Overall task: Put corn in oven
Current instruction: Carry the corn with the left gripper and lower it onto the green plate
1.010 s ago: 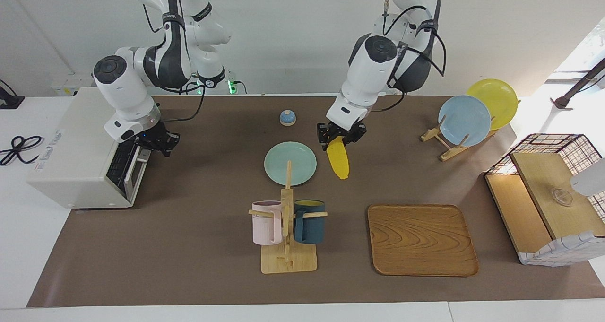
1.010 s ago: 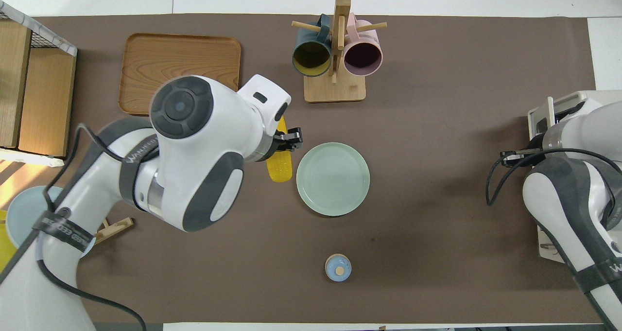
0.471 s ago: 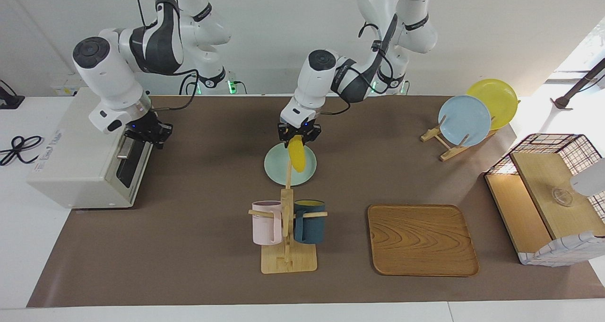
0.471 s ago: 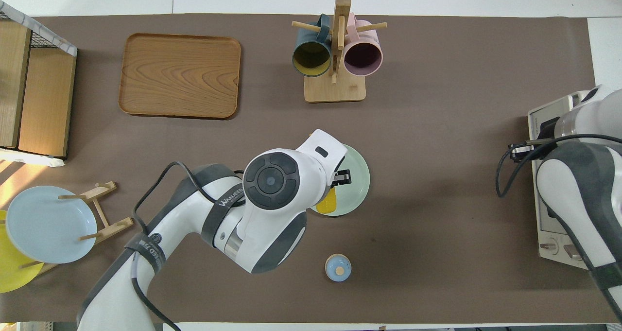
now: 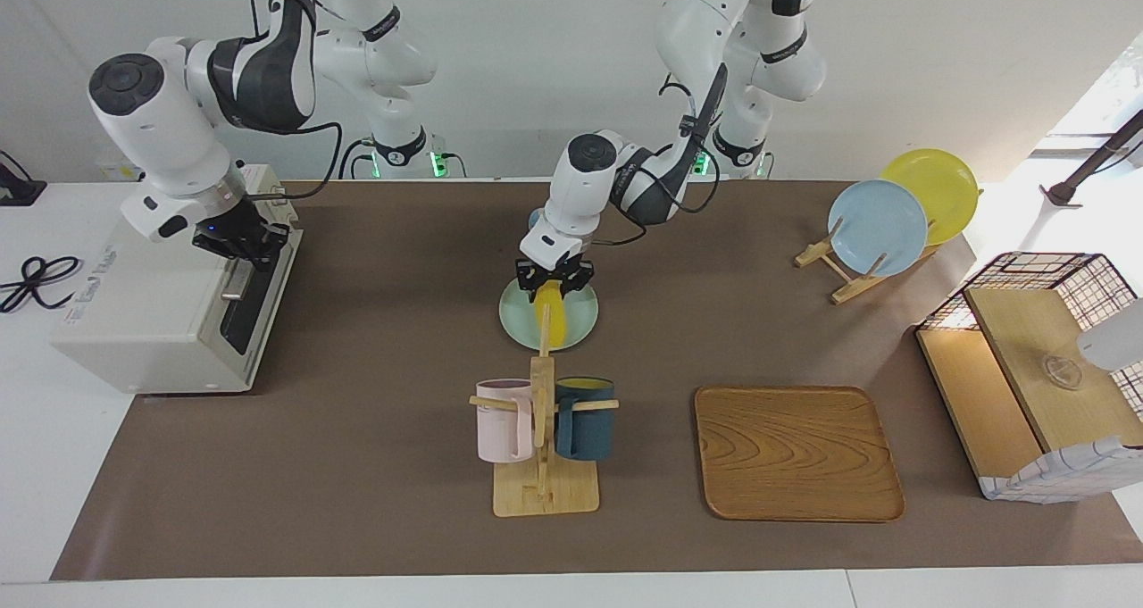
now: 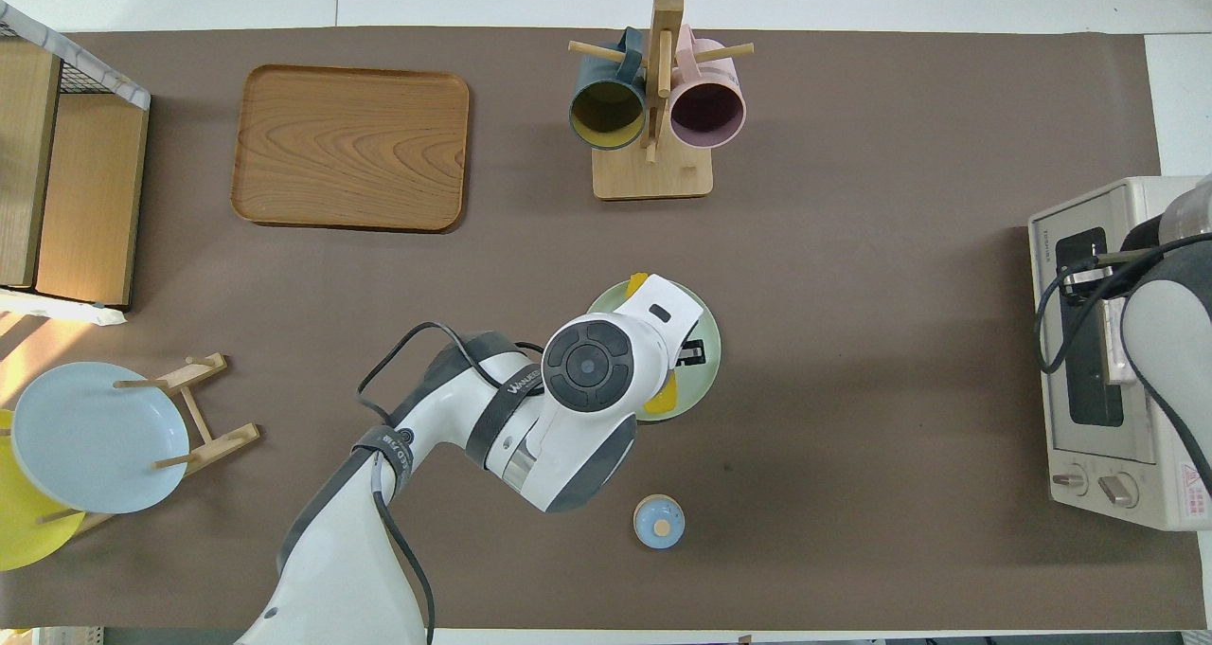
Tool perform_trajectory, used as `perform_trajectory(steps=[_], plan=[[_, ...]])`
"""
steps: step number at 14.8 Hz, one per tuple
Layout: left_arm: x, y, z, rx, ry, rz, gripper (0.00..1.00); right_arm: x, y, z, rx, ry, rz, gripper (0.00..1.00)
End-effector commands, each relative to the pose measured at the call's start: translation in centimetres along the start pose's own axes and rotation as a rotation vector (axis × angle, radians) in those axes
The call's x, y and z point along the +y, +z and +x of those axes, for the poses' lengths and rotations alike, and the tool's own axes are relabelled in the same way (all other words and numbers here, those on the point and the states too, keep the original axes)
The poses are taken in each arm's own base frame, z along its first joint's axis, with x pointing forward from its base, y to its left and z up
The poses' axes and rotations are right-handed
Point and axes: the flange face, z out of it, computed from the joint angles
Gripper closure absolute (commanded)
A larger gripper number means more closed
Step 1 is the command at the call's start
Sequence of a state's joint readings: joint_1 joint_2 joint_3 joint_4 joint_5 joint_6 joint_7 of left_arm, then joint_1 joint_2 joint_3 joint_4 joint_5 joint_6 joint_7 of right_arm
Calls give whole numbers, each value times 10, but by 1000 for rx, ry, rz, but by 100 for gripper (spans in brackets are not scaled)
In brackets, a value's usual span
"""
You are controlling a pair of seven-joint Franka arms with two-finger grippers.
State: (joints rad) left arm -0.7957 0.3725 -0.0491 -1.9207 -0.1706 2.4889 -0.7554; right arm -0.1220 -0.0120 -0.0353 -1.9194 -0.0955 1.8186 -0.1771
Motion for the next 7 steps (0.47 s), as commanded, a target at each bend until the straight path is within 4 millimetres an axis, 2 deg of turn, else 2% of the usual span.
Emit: perform_trajectory(steps=[1,3,5,7], plan=[[-1,-4,3,19,2,-3,89,12,2,-4,-19,-28,-32,100],[-3,-5,4,15,8,6,0,28,11,-14,-29,-31,-27,100],[-4,-8,6,26,31,22,0,28,27,-22,-10,-31,-25,100],[-9,-22,11,19,22,30,0,23,34,-22,-2,-28,-16,100]])
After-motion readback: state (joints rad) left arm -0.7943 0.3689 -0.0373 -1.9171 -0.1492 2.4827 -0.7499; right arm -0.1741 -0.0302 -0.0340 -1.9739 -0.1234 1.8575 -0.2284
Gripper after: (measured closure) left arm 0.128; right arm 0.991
